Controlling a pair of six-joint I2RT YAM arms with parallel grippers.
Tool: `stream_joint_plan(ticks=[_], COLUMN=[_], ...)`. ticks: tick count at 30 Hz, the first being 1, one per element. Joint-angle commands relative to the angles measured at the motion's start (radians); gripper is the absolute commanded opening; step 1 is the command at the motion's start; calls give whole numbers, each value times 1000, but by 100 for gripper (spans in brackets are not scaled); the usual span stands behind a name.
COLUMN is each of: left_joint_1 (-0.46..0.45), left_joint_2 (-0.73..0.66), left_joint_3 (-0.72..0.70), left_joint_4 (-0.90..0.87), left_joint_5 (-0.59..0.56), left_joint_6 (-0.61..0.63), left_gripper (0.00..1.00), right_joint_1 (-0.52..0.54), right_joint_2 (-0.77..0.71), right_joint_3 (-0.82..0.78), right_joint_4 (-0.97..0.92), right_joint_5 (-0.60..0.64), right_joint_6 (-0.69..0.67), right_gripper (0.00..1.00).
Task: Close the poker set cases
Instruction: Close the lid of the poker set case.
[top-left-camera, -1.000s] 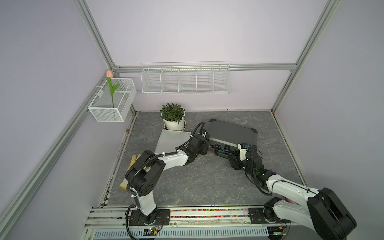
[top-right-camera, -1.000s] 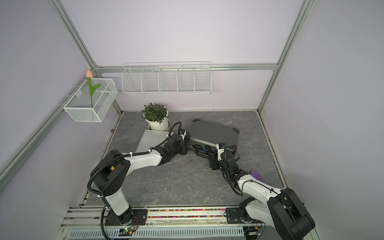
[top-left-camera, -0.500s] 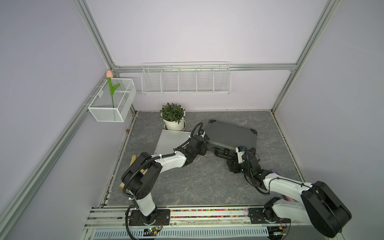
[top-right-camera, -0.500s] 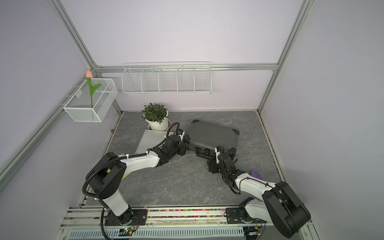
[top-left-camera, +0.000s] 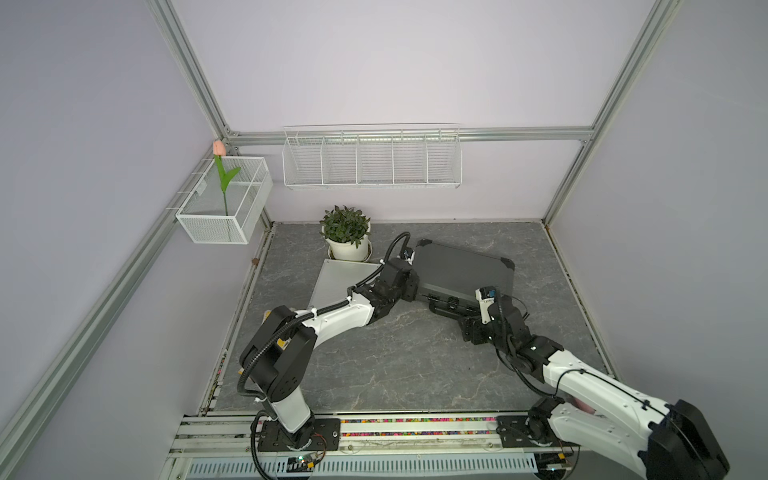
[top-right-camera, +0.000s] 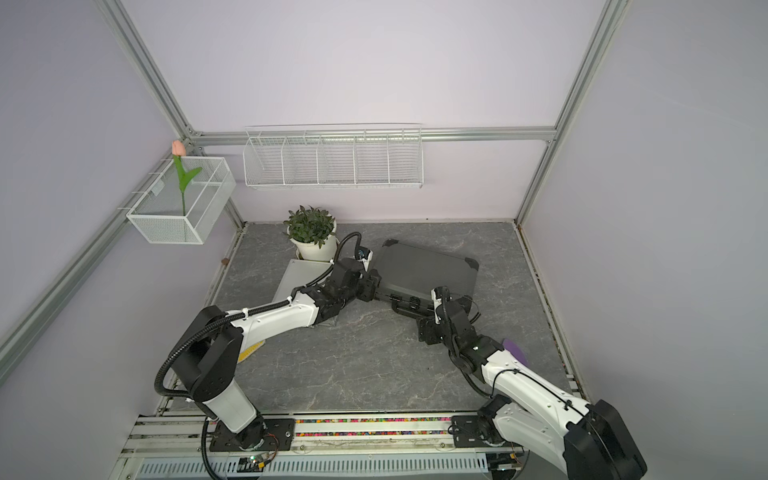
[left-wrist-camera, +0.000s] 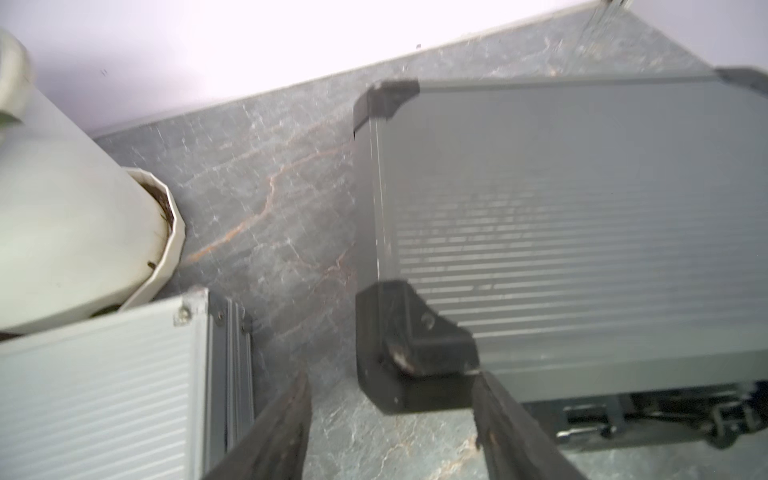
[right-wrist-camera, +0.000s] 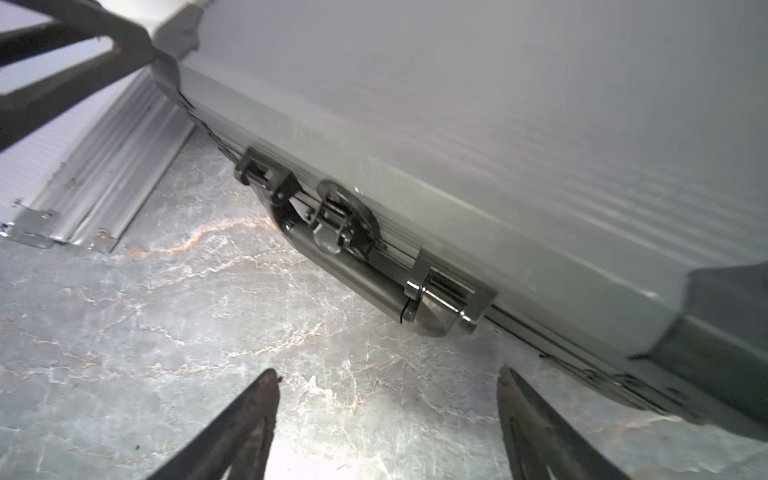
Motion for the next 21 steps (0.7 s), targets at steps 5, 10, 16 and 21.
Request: stream_joint_plan(ticks=[5, 10, 16, 21], left_joint_1=[0, 0, 0, 0], left_joint_2=[-19, 36, 114, 181], left_joint_3=[76, 152, 250, 324], left_joint_4=[-54, -89, -131, -185], left_joint_5=[19, 67, 89, 61], left_joint_6=[30, 32, 21, -9], left_gripper=[66, 67, 67, 67], right_joint_1=[9, 6, -34, -49], right_joint_2=[-2, 90, 183, 229], right_joint_3=[97, 180, 202, 188], right_joint_4=[-113, -126, -115, -117], right_joint_5=[89, 130, 121, 84], right_joint_6=[-27, -29, -5, 14], right_gripper=[85, 85, 87, 87])
